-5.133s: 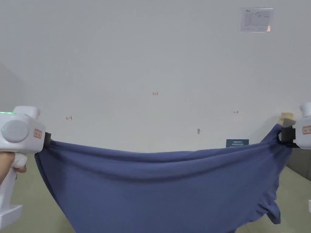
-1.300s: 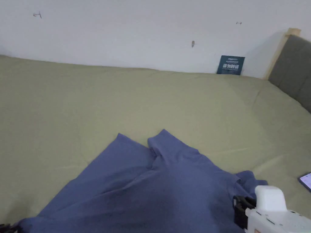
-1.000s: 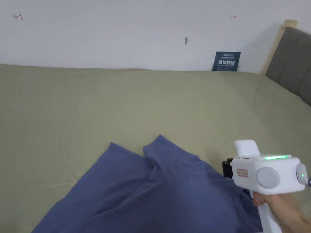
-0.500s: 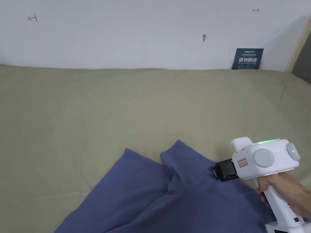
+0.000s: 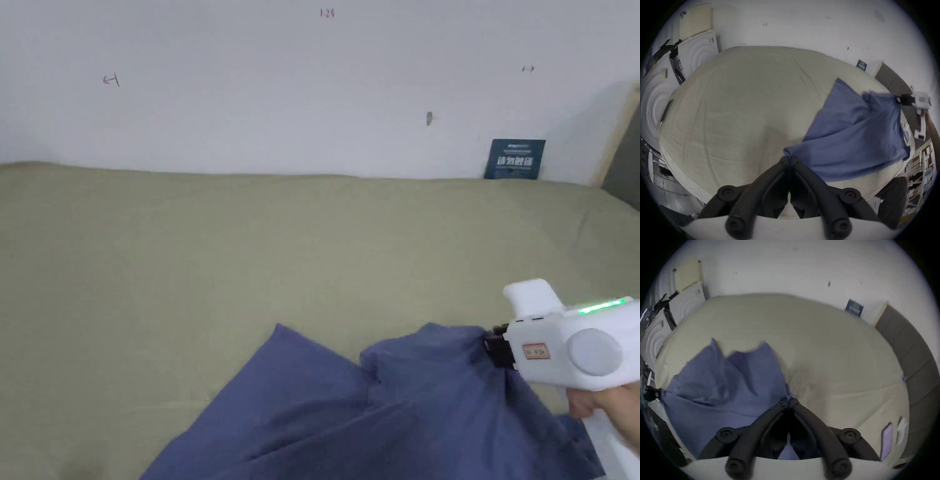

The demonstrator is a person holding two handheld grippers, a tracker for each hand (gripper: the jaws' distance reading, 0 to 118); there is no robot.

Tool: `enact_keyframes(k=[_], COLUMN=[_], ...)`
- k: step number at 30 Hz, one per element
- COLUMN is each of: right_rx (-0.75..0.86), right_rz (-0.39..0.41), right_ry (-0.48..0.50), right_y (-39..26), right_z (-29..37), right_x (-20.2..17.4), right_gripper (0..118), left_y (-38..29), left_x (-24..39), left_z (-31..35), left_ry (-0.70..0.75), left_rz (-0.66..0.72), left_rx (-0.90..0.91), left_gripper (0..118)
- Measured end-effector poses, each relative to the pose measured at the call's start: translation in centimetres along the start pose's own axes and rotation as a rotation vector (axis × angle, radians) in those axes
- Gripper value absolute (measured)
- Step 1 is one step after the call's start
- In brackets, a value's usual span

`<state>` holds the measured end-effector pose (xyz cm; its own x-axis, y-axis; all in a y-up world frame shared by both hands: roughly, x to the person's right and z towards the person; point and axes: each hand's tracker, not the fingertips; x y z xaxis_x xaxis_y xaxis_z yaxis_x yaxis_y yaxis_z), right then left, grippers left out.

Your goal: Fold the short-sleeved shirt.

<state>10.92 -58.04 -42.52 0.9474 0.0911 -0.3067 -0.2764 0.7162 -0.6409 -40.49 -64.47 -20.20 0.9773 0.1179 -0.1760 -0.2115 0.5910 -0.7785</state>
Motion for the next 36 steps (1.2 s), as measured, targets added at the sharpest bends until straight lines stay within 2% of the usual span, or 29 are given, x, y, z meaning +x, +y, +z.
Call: enact_keyframes(k=[5,7,9,13,16,20,23,36], right_rx=[0.18,0.223,0.285,0.367,0.408,0.478,0.499,0.524], right_rz=[-0.02,-0.046,-0.047,-0.113,-0.124,-0.164,-0.16,-0.221], right_ry=[-0.04,-0.026,-0.059,-0.082,-0.098,-0.111,-0.141,-0.142], right_y=[1.2,1.5,2.2,3.3,4.5,6.6,8.2,16.6], right_z=[10.9,15.6,18.9,25.1,28.5,30.8,31.7,28.3], right_x=[2.3,2.8,3.6,4.8,5.7,7.6,7.7,8.2], right_gripper=[0,0,0,0,0,0,0,0], left_y=[3.1,5.0,7.0,11.5,14.7,19.3,22.4,30.1], left_x=[1.1,2.1,3.0,5.3,6.7,7.7,8.4,10.1], left_z=[5.1,7.3,9.6,14.0,16.9,20.1,21.9,21.6], left_ry=[-0.016,-0.008,-0.018,-0.019,-0.022,-0.03,-0.011,0.079], left_rz=[-0.024,-0.04,-0.07,-0.119,-0.128,-0.117,-0.13,-0.115], left_rx=[0.116,0.167,0.225,0.336,0.394,0.453,0.482,0.527], left_gripper=[0,0,0,0,0,0,0,0])
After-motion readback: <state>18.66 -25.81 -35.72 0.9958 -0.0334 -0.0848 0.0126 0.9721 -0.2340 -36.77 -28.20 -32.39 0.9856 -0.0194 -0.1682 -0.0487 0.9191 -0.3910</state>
